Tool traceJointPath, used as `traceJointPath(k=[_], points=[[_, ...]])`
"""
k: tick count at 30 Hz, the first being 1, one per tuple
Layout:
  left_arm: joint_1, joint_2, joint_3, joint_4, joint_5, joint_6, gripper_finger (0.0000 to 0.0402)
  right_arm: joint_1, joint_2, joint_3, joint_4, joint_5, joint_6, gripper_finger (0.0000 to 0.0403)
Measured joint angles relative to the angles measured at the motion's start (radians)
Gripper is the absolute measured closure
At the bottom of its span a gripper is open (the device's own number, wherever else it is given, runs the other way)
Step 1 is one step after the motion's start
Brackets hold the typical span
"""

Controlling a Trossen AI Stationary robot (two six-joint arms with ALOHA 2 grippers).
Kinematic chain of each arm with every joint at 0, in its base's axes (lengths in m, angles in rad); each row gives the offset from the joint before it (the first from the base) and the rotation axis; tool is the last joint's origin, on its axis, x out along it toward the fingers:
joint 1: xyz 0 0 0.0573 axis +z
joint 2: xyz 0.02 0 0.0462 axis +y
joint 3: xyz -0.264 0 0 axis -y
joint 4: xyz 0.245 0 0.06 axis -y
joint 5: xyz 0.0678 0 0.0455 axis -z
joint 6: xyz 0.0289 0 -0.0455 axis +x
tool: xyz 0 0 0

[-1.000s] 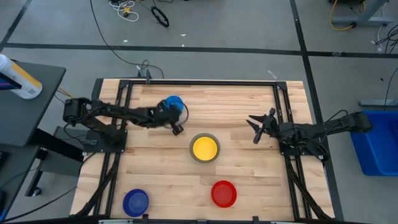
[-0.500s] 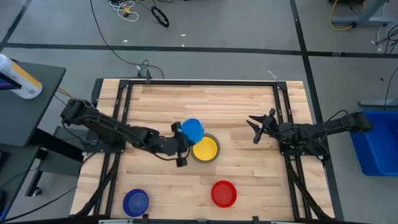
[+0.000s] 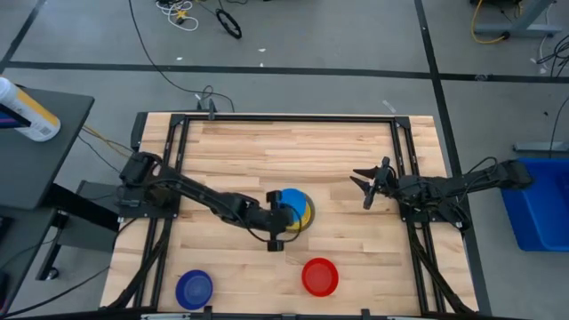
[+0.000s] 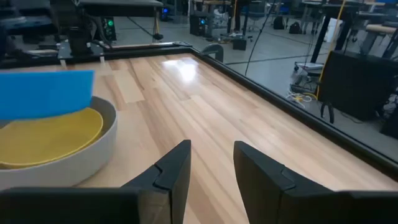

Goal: Nest bowls inside each other
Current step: Stack the light blue bowl on top of the yellow bowl

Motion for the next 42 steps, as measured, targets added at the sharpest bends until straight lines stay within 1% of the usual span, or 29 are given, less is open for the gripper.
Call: traceJointPath(k=[4,7,9,15,18,25,29,31,34,38,42], points=[[0.009,0.029,0.042,-0.04,0.044,0.014,0.0396,0.0,0.0,0.0,-0.007,0.0,0.011,0.0271],[0.026,0.044,0.045,-0.033,0.06,0.001,0.0396,0.0,0.0,0.0,-0.007,-0.001,0.019,0.0269],[0.035,0.045,0.04,-0.079,0.066,-0.007,0.0396,0.0,0.0,0.0,-0.006,-0.002,0.021,0.0268],[0.068,0.044,0.031,-0.09,0.116,-0.008,0.0396,0.0,0.0,0.0,-0.008,-0.001,0.021,0.0269],[0.076,0.044,0.022,-0.051,0.163,0.002,0.0396,0.0,0.0,0.0,-0.008,0.001,0.021,0.0268],[0.078,0.044,0.005,-0.059,0.184,-0.007,0.0396,0.0,0.0,0.0,-0.007,0.001,0.021,0.0269],[0.081,0.067,0.006,-0.059,0.228,-0.006,0.0396,0.0,0.0,0.0,-0.006,0.001,0.021,0.0268],[0.081,0.091,0.012,-0.034,0.233,-0.005,0.0395,0.0,0.0,0.0,-0.006,0.001,0.021,0.0269],[0.08,0.102,0.013,-0.026,0.236,0.015,0.0375,0.0,0.002,0.0,-0.003,0.001,0.021,0.0269],[0.08,0.11,0.015,0.006,0.239,0.039,0.0329,0.0,0.001,0.0,-0.003,0.001,0.025,0.0268],[0.081,0.11,0.027,-0.005,0.226,0.032,0.0277,0.0,0.002,0.0,-0.009,-0.005,0.029,0.0269]])
